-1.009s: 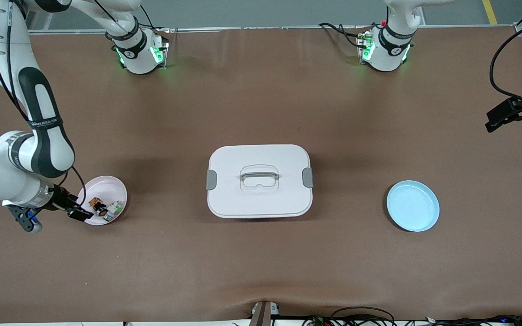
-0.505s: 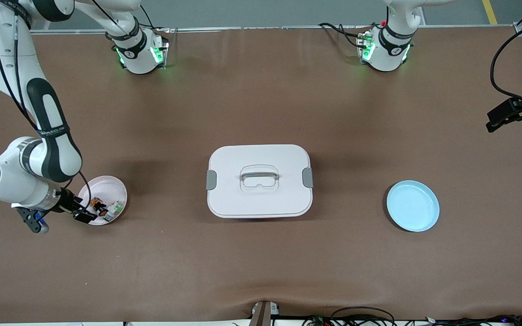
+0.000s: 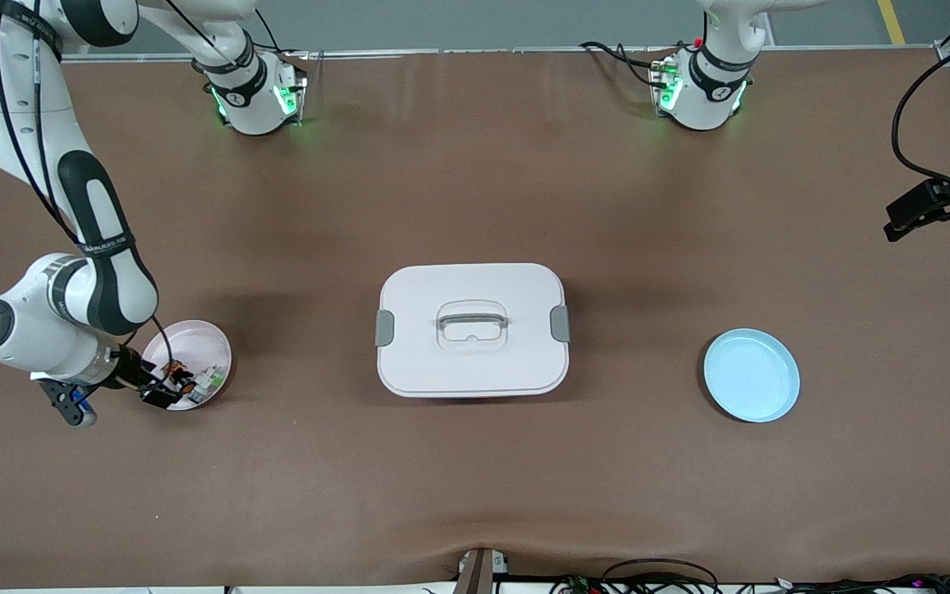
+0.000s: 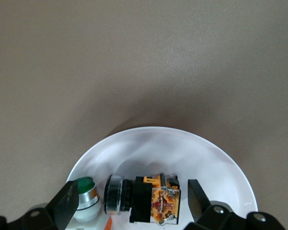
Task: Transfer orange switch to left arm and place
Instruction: 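Lower the open right gripper over the black-and-orange switch, then close the right gripper on the black-and-orange switch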
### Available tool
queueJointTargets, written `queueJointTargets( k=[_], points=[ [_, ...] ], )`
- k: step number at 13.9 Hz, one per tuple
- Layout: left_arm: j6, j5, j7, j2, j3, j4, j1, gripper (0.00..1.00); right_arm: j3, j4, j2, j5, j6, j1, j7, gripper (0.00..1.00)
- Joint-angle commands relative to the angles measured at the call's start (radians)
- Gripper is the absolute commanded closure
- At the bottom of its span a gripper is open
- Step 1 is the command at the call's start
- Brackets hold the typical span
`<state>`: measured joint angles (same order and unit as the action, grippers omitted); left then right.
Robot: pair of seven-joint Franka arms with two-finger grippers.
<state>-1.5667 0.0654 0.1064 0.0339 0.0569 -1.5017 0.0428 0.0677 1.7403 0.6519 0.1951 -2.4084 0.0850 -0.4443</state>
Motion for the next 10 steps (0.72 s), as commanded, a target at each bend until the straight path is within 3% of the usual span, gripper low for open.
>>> queueJointTargets(
  k=[1,10],
  points=[
    [0.002,-0.003,-0.013,0.001,0.005,0.005,0.008,0.00,0.003,0.010,0.006,0.015,-0.012,-0.002,-0.011,0.00],
    [-0.007,-0.010,-0.013,0.012,0.006,0.005,0.003,0.00,0.001,0.054,0.003,0.017,0.006,-0.017,-0.002,0.00]
  ],
)
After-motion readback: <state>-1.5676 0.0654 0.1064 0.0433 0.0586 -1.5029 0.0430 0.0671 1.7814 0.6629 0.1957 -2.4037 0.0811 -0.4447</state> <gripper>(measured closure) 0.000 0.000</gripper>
